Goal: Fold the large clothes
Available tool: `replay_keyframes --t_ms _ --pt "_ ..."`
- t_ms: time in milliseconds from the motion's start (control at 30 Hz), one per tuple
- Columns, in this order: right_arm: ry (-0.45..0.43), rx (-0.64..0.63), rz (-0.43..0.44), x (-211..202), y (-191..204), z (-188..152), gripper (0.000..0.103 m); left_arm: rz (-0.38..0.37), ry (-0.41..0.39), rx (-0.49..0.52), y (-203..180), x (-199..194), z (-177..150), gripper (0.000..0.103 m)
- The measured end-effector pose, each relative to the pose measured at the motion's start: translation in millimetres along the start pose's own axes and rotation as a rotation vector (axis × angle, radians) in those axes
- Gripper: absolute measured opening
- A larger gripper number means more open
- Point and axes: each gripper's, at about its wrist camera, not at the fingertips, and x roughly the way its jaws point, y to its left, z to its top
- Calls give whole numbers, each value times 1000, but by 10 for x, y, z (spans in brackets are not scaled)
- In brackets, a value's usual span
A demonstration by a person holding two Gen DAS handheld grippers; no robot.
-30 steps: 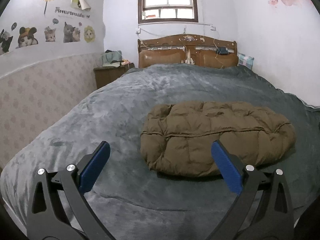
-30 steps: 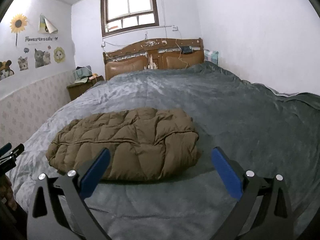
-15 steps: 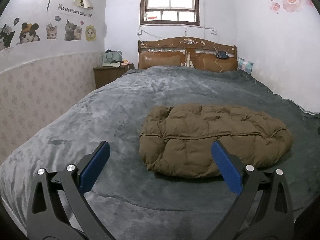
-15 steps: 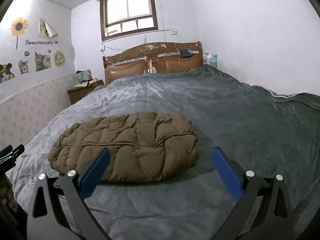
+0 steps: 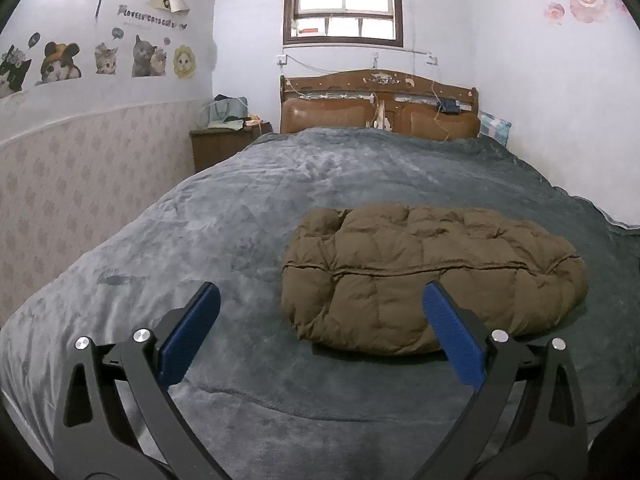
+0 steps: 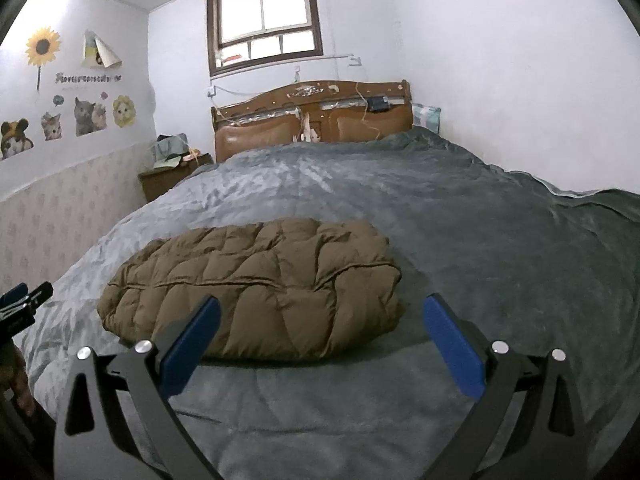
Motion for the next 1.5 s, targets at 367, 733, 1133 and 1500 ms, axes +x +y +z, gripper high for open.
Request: replay_keyframes --t_ms 367,733,1133,1500 --pt "1 -2 -1 -3 5 3 101 0 -10 -6 21 -45 0 100" --pt "-2 -3 2 -17 -56 30 101 1 -5 -12 22 -9 11 100" --pt "-1 -5 0 -9 -46 28 101 7 -11 -17 14 -19 13 100" --pt "7 -12 1 18 -83 26 101 14 -8 -23 -16 -18 -1 100"
